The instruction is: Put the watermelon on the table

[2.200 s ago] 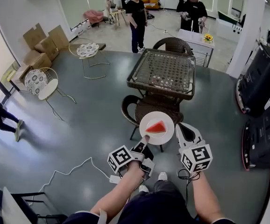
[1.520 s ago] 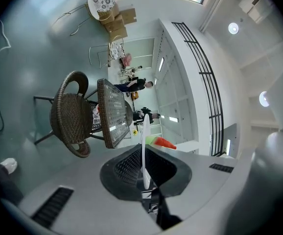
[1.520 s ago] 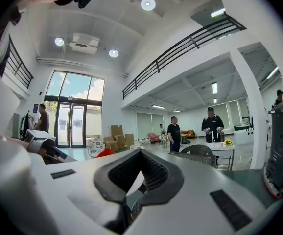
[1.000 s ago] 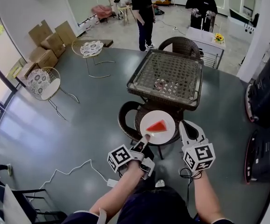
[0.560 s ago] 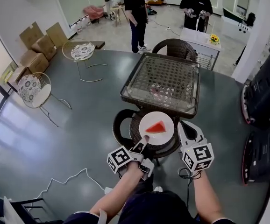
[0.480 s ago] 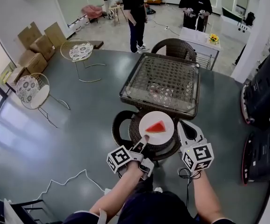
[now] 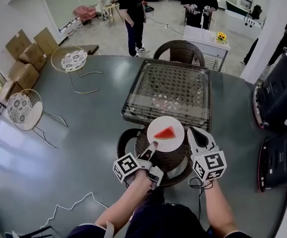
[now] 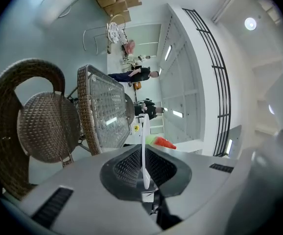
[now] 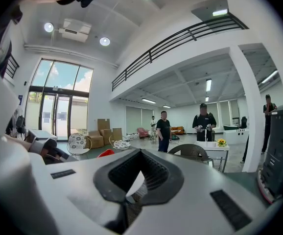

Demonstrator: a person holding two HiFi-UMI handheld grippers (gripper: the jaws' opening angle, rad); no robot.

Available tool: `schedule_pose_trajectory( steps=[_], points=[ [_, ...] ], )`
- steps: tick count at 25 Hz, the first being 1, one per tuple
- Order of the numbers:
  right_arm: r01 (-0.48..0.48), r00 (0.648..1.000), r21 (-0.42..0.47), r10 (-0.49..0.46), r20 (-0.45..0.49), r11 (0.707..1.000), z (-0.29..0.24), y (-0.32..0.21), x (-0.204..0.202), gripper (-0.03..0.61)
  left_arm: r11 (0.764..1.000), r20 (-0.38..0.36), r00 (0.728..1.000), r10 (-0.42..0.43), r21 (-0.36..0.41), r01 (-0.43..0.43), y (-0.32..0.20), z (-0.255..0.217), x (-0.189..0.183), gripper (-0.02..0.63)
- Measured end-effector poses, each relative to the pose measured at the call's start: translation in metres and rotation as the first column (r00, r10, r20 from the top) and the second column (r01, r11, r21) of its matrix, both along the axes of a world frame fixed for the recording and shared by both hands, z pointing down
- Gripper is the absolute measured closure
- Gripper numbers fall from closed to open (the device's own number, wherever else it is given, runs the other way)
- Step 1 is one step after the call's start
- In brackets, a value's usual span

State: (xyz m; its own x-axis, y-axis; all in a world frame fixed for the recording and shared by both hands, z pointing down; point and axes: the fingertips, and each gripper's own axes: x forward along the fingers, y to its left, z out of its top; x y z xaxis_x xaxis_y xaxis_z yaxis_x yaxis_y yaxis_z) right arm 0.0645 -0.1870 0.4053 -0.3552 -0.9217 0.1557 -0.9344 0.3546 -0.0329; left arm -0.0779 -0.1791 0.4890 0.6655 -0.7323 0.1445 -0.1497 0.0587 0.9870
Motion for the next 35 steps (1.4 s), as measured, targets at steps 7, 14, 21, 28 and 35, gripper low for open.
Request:
schedule_pose_trajectory(
  steps=[7,14,21,28,35],
  points=[
    [-0.081,0.997,-0.016,0.080,-0.022,0.997,0.004,-0.050,0.003,0.578,0.997,-0.011,0.997,0.073,-0.007,-0.073,-0.062,0.001,0.001,0.600],
    [-0.123,0.992,-0.029,0.122,-0.040,0.992,0.009,-0.084,0.011,0.578,0.994,-0.014,0.994,0.108,-0.009,-0.108,-0.107,0.006,0.006,0.600],
    [-0.116,0.993,-0.040,0.115,-0.038,0.992,0.018,-0.112,0.021,0.577,0.996,-0.012,0.996,0.094,-0.009,-0.094,-0.134,0.008,0.012,0.600],
    [-0.049,0.999,-0.039,0.049,-0.021,0.998,0.024,-0.138,0.035,0.577,0.999,0.004,0.999,0.047,-0.015,-0.047,-0.146,0.010,0.028,0.600],
    [0.008,1.000,-0.040,-0.009,-0.019,0.999,0.034,-0.164,0.053,0.578,0.999,0.018,1.000,0.011,-0.035,-0.011,-0.159,0.020,0.049,0.600]
  ],
)
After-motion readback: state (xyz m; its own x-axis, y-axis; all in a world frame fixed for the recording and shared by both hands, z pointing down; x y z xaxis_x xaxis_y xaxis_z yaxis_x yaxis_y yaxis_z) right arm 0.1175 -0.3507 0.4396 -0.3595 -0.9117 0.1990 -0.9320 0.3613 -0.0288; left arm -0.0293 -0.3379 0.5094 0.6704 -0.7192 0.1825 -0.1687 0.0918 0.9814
